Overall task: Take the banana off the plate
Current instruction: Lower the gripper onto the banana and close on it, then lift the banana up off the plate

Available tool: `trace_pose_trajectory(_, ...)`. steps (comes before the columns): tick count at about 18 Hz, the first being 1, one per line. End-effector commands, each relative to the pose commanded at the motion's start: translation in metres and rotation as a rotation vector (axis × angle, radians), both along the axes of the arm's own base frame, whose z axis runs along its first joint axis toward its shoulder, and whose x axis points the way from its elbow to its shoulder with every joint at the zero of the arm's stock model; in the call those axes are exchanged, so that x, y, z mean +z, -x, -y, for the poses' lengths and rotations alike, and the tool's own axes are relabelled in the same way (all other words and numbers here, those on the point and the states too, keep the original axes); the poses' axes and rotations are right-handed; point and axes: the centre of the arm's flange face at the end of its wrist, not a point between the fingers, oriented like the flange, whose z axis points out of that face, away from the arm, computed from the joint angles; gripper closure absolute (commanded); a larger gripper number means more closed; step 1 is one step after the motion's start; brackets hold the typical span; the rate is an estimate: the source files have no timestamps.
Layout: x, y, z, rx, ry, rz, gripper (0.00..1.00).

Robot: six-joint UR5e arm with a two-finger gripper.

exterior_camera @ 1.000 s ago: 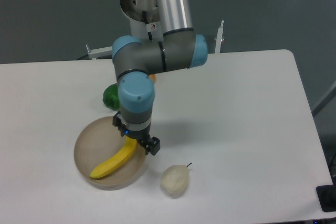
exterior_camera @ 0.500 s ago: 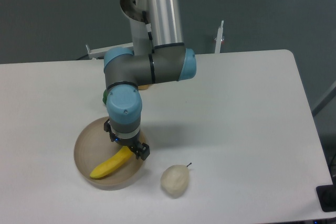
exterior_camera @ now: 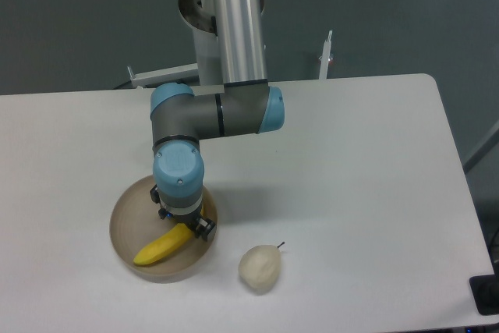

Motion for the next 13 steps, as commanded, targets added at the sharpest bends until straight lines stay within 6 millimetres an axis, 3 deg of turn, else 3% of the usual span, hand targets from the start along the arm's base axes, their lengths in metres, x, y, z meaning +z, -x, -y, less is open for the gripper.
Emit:
trace_pose_trajectory(1, 0.004, 0.000, 0.000, -0.001, -0.006, -0.001, 1.00)
trace_pose_trajectory(9, 0.046, 0.009, -0.006, 0.000, -0.072, -0.020, 1.00)
trace_pose_trajectory(11, 0.062, 0.024, -0.003, 0.017, -0.094, -0.036, 1.00)
trace_pose_trajectory(13, 0.089, 0.051, 0.000, 0.032, -0.140, -0.055, 1.00)
